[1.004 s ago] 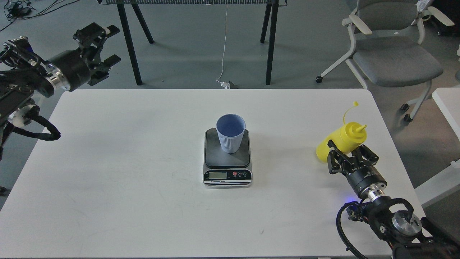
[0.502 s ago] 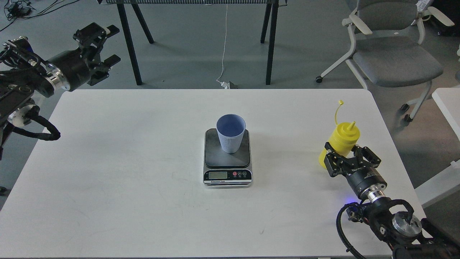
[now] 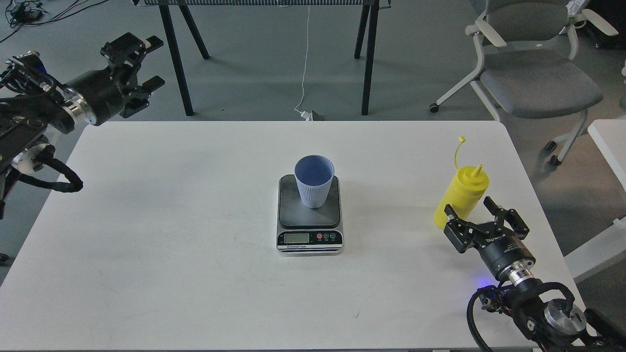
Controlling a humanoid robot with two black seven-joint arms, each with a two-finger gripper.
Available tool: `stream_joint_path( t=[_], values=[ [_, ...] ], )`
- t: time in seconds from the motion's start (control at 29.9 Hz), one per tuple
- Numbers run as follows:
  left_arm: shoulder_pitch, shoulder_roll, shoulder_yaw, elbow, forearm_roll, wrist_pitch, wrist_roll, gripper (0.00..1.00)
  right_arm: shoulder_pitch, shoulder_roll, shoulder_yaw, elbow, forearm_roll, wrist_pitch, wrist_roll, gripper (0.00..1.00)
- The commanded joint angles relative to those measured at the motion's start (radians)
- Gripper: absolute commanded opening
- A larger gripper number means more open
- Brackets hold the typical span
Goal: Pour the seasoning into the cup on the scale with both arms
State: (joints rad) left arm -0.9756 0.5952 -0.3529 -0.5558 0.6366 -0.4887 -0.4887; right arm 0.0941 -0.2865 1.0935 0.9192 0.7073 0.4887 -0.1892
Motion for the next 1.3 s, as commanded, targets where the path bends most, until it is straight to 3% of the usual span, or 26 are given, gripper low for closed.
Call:
stream_joint_path(
  t=[0.0, 0.87, 0.97, 1.27],
  values=[
    [0.0, 0.0, 0.0, -0.001, 0.0, 0.0, 0.0, 0.99, -0.019, -0.039, 0.019, 0.039, 0.0, 0.0, 0.001, 0.97],
    [-0.005, 0.005, -0.011, -0.003, -0.008, 0.0, 0.0, 1.0, -0.082, -0.465, 0.045, 0.173, -0.005, 0.0, -0.001, 0.97],
    [-0.005, 0.0, -0.014, -0.003, -0.009, 0.0, 0.0, 0.99, 0.016, -0.514, 0.028, 0.155, -0.064, 0.0, -0.001, 0.97],
    [-0.018, -0.018, -0.018, -0.003, -0.014, 0.0, 0.0, 0.99, 0.379, -0.502, -0.056, 0.121, -0.374, 0.0, -0.001, 0.97]
  ],
)
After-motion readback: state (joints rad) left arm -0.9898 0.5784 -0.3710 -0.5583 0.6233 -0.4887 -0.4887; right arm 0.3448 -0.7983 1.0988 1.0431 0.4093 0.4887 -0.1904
